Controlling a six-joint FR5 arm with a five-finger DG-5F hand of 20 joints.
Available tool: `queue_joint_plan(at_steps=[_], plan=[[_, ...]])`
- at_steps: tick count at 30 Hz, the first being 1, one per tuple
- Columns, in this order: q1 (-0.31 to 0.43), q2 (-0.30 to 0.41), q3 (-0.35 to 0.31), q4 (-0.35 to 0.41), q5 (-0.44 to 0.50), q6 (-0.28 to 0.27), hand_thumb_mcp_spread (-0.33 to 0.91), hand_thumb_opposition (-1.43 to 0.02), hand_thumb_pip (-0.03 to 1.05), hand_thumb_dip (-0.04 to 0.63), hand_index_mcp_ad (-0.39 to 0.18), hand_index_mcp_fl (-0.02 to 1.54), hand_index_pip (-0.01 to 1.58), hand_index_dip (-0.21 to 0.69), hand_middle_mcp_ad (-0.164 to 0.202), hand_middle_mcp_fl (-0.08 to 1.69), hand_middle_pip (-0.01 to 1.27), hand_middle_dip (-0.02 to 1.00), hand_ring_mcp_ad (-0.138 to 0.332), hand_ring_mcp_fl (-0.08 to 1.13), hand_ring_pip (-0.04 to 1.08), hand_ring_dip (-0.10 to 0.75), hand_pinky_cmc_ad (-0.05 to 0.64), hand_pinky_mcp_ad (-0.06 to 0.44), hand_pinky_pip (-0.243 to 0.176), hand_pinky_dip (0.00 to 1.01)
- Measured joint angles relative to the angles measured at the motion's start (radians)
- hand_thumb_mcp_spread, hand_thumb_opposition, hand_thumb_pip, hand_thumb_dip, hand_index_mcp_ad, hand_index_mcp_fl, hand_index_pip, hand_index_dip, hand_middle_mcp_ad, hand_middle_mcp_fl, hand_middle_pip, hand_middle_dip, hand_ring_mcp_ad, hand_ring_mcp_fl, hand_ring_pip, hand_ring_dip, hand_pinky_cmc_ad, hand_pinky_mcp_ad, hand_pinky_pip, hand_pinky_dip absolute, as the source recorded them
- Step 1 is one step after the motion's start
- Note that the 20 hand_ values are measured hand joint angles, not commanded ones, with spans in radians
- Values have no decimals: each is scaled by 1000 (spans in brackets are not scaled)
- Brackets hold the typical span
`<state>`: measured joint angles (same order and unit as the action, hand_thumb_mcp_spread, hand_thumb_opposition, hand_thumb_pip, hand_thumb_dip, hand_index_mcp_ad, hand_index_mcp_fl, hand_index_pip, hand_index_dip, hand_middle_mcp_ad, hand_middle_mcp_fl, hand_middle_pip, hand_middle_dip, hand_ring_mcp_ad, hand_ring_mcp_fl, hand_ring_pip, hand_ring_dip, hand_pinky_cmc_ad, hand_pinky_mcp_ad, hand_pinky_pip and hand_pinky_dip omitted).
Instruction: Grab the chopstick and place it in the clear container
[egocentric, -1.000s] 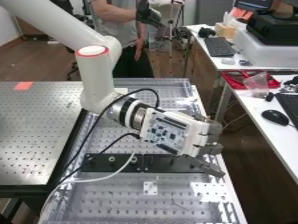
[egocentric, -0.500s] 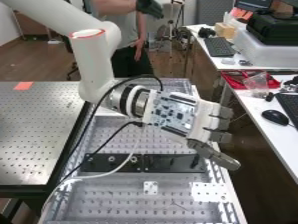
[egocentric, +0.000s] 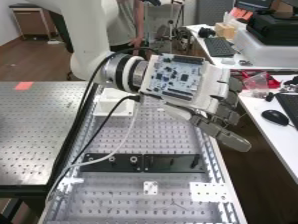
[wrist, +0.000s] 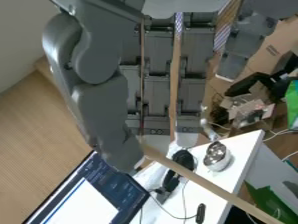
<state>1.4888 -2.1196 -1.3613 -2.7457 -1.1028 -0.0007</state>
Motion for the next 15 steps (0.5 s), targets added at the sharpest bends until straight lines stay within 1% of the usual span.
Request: queue_joint_plan(at_steps=[1,6,10,15], plan=[[3,5,0,-7,4,4,674,-1018,506,297,-37,869,1052,7,-19,1051,557,672,24,946,93,524,335,279,66,180],[43,47,-18,-51,46,38,674,-1028,506,297,-35,873,1054,7,-19,1045,557,672,24,962,93,524,332,283,66,180],[84,73,-34,-69,98,44,674,-1031,506,297,-37,887,1035,7,-19,1047,555,672,23,960,93,524,332,279,66,180],[170,98,-51,-95,228,59,674,-1031,506,297,-35,887,1038,10,-19,1056,555,672,24,958,96,524,333,283,66,180]])
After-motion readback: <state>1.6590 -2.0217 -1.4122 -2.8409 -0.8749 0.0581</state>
